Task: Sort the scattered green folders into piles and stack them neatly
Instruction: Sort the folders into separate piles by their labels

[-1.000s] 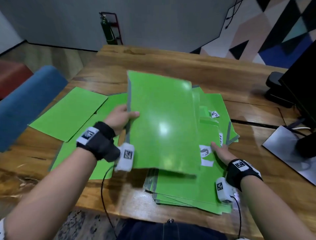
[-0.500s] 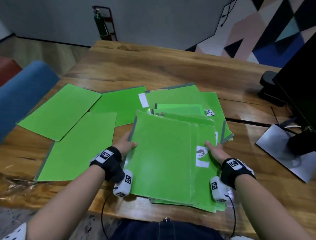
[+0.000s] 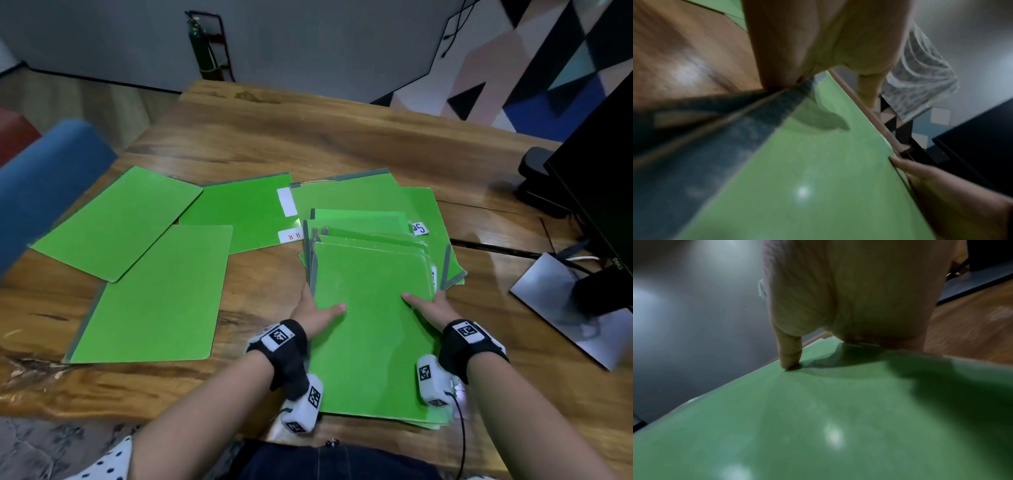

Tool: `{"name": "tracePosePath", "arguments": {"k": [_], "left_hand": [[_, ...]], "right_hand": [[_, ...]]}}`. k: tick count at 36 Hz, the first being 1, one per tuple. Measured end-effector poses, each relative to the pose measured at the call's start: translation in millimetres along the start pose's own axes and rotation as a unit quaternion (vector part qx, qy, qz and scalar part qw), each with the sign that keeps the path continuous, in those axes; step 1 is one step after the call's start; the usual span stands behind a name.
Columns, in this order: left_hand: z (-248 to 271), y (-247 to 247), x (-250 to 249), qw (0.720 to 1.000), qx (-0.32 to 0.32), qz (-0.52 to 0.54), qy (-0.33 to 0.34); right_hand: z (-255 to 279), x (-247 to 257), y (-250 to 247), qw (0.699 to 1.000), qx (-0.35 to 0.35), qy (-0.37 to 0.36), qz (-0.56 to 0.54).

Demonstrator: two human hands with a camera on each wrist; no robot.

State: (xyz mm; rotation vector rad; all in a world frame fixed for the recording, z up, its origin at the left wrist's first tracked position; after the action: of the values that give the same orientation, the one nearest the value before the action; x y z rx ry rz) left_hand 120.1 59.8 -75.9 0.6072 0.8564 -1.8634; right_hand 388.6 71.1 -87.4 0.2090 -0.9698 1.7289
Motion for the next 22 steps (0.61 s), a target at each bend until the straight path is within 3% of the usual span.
{"name": "tracePosePath", "arguments": {"k": [4, 12, 22], "left_hand": [[-0.9, -3.4, 0.9, 0.996, 0.041, 0.081, -0.017], [-0.6, -26.3, 15.4, 0.977, -0.002, 0.21, -0.029], [0.4, -59.4, 38.6, 0.987, -0.056, 0.138, -0.058]], "right_hand": [[0.8, 4.2, -0.6, 0.999, -0.032, 0.005, -0.014], [19.0, -1.8, -2.0, 0.984, -0.175, 0.005, -0.038], [37.1, 44.3, 33.5, 0.982, -0.144, -0.098, -0.066]]}}
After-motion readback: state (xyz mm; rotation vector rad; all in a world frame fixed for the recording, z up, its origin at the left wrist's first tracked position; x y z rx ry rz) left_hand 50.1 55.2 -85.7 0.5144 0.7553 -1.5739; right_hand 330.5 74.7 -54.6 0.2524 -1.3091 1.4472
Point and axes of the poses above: each hand's wrist, its own z-axis away from the middle knuckle, its own y-axis out of the palm, x = y × z, the point moved 9 cm from there along -z, towards the middle knuckle
